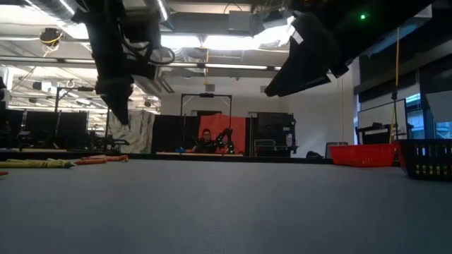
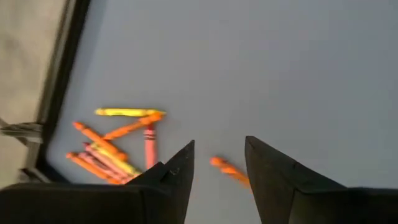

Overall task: Sort crayons
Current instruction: Put the orange crayon into the red basket

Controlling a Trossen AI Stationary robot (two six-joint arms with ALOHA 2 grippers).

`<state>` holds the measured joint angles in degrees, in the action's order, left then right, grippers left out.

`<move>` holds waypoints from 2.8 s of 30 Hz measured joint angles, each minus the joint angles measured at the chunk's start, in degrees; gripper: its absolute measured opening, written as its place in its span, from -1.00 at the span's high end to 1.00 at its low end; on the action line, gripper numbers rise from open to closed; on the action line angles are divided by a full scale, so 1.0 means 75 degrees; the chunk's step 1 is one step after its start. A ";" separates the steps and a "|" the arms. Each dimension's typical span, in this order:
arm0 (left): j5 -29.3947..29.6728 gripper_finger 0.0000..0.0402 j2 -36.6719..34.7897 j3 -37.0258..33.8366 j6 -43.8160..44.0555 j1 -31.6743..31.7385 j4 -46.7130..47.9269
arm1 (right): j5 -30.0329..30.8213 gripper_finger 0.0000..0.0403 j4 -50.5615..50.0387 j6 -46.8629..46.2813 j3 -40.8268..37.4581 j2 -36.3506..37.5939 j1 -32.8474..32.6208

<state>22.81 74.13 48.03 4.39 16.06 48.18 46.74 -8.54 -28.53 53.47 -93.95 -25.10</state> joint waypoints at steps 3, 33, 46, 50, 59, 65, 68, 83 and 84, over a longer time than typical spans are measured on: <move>-0.0002 0.37 0.0084 0.0000 -0.1027 0.0765 -0.0088 | -0.0016 -0.21 -0.0017 0.0130 0.0000 0.0000 0.0000; -0.0849 0.37 0.2563 0.0238 -0.6671 0.4282 -0.1773 | -0.0205 -0.21 -0.0145 0.3336 0.0003 0.0000 0.0335; -0.1256 0.36 0.2883 0.0273 -0.6714 0.4715 -0.1873 | -0.1197 -0.21 -0.0335 0.3851 0.0003 0.0003 0.1376; -0.1410 0.36 0.2917 0.0510 -0.6816 0.4611 -0.1735 | -0.1215 -0.21 -0.0336 0.3989 0.0003 0.0003 0.1405; -0.1839 0.36 0.2914 0.0743 -0.7019 0.4464 -0.1685 | -0.1381 -0.21 -0.0331 0.4042 0.0003 0.0003 0.1405; -0.2353 0.36 0.2920 0.0743 -0.6841 0.4772 -0.1655 | -0.1384 -0.21 -0.0331 0.4019 0.0003 0.0006 0.1402; -0.2616 0.36 0.3036 0.0743 -0.6802 0.4899 -0.1655 | -0.1384 -0.21 -0.0332 0.3925 0.0003 0.0006 0.1402; -0.2663 0.42 0.3341 0.0762 -0.6645 0.4893 -0.1726 | -0.1384 -0.21 -0.0320 0.3841 0.0003 0.0006 0.1402; -0.2696 0.46 0.3343 0.0761 -0.6622 0.4893 -0.1720 | -0.1384 -0.21 -0.0320 0.3843 0.0003 0.0006 0.1402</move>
<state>2.59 99.20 53.74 -45.28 52.75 35.28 36.36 -10.94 0.29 53.49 -93.91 -14.59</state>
